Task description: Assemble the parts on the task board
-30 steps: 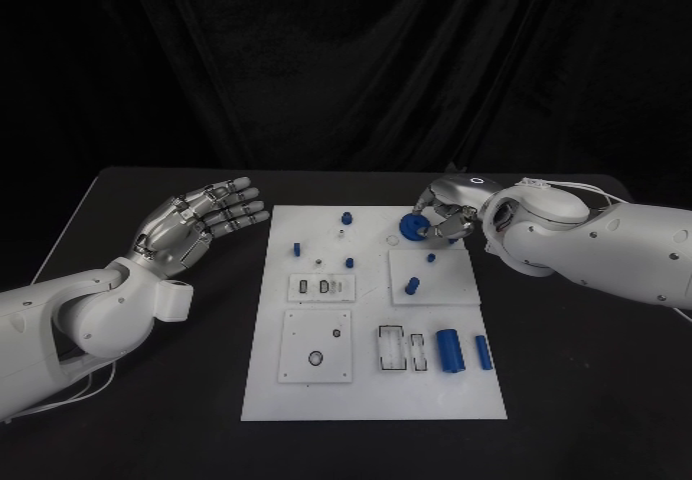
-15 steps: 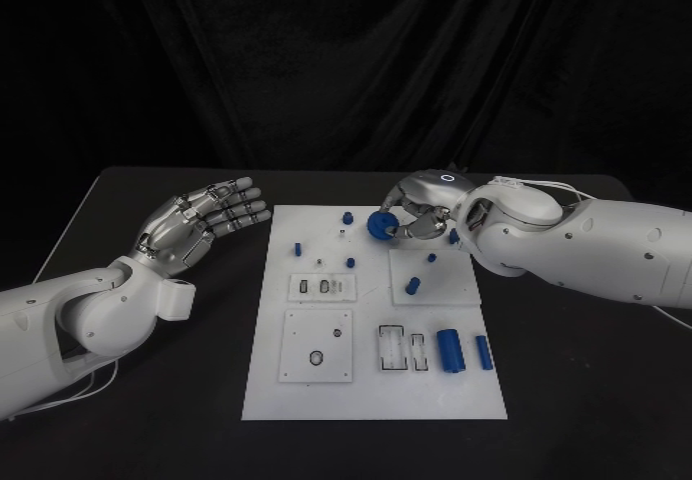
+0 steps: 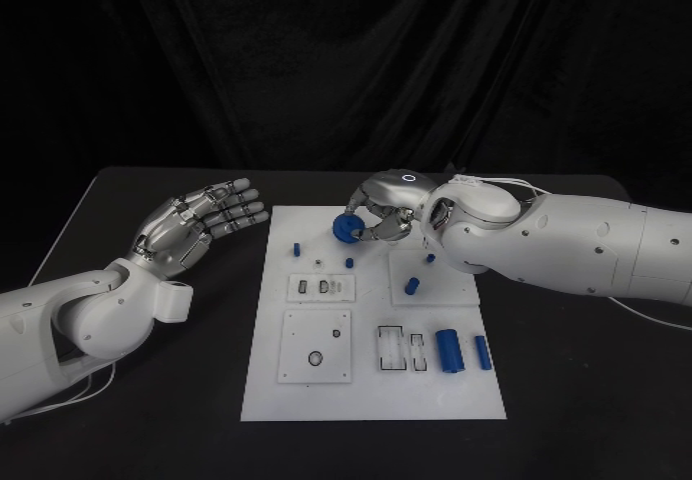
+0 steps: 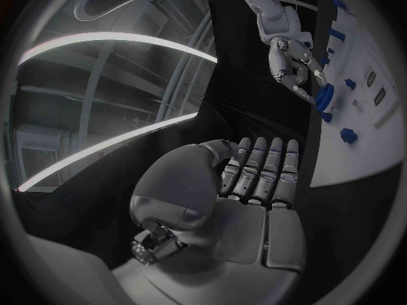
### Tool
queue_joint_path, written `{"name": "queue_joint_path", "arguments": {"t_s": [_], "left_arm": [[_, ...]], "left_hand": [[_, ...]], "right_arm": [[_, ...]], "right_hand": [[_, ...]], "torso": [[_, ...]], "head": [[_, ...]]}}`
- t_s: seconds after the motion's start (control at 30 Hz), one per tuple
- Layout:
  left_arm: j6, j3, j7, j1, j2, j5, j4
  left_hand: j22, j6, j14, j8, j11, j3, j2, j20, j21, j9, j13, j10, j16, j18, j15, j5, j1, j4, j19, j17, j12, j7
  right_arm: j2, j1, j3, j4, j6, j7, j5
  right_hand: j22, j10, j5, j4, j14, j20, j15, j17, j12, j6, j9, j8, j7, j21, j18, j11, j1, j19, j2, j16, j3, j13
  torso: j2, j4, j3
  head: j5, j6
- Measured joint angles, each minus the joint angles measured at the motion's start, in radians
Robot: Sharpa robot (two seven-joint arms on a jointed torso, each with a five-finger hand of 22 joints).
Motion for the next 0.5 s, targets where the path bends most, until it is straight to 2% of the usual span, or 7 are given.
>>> {"name": "queue_joint_path", "arguments": {"t_s": [0.2,0.5], "left_arm": [[0.0,0.0,0.0,0.0,0.001,0.0,0.001],[0.0,0.0,0.0,0.0,0.001,0.0,0.006]], "left_hand": [[0.0,0.0,0.0,0.0,0.0,0.0,0.0,0.0,0.0,0.0,0.0,0.0,0.0,0.0,0.0,0.0,0.0,0.0,0.0,0.0,0.0,0.0],[0.0,0.0,0.004,0.0,0.0,0.0,0.0,0.0,0.0,0.0,0.0,0.0,0.0,0.0,-0.004,0.0,0.0,0.0,0.0,0.0,0.0,0.0]], "right_arm": [[0.03,-0.002,0.0,-0.028,0.016,-0.001,-0.01],[0.049,-0.005,0.0,-0.045,0.04,-0.012,-0.023]], "right_hand": [[0.0,0.0,-0.028,-0.002,0.0,0.0,0.0,0.0,0.0,0.0,0.0,0.0,0.0,-0.004,0.0,0.0,-0.001,0.0,-0.001,0.0,0.008,0.0],[0.0,0.002,-0.044,-0.007,0.0,0.0,0.0,0.0,0.0,0.0,0.0,0.002,0.0,-0.01,0.0,0.002,-0.008,0.0,-0.008,0.0,0.013,0.0]], "torso": [[0.0,-0.0006,0.0003],[0.0,-0.0012,0.001]], "head": [[0.0,0.0],[0.0,-0.001]]}}
